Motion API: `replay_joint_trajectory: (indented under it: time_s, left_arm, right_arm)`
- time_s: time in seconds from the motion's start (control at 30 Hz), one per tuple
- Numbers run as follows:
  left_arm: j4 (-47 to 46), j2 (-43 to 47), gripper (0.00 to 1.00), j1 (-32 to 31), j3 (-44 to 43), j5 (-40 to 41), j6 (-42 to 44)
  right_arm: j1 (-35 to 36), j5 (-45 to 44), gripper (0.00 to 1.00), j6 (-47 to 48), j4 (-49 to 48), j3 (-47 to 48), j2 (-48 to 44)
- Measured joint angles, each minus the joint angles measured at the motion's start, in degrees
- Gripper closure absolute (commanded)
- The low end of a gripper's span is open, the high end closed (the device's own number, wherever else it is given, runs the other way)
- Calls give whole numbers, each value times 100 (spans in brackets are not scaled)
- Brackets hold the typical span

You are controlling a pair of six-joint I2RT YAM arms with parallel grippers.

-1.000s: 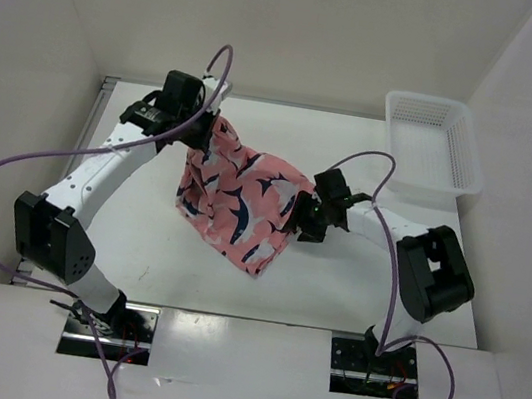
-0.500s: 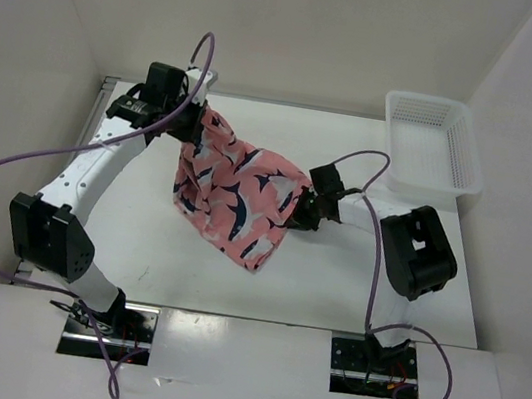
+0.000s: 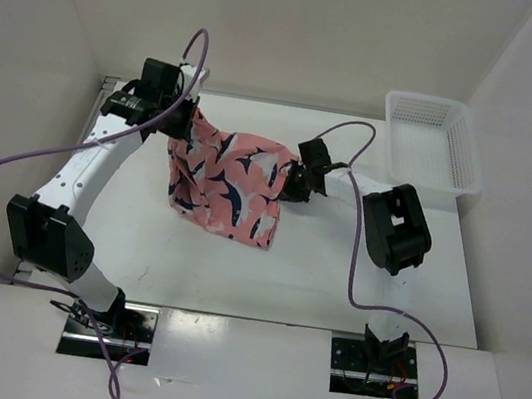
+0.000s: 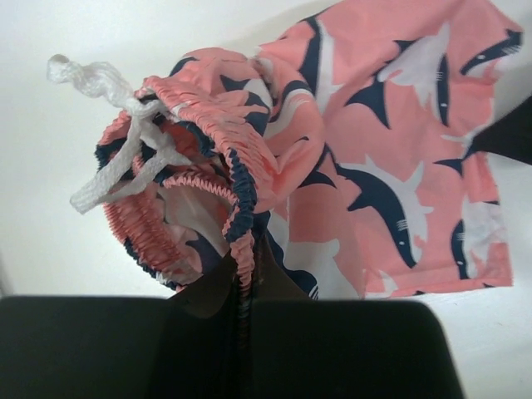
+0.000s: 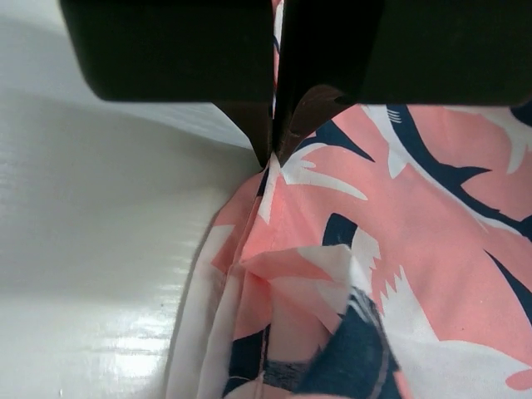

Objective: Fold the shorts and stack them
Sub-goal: Fold the shorts

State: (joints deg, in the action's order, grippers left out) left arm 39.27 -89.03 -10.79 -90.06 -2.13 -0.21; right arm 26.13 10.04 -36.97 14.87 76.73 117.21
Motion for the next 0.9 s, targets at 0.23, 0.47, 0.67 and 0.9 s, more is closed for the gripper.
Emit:
replay_joint_trajectory:
  time_s: [0.23,0.47,0.67,0.9]
  left_arm:
    - [142,210,100,55,170,881,0]
    - [13,546,100,361,1294,568,-2]
    - [-216,542,100,376,1862,201,0]
    - [-435,726,100,400,2232,-20,0]
  right_arm:
    - [-260,20,100,308,85,79,37]
    - [-863,22,6,542,286,328,39]
    - [-798,-334,18,798,553,522,-190]
    - [551,-673,100,658,774,378,-1193]
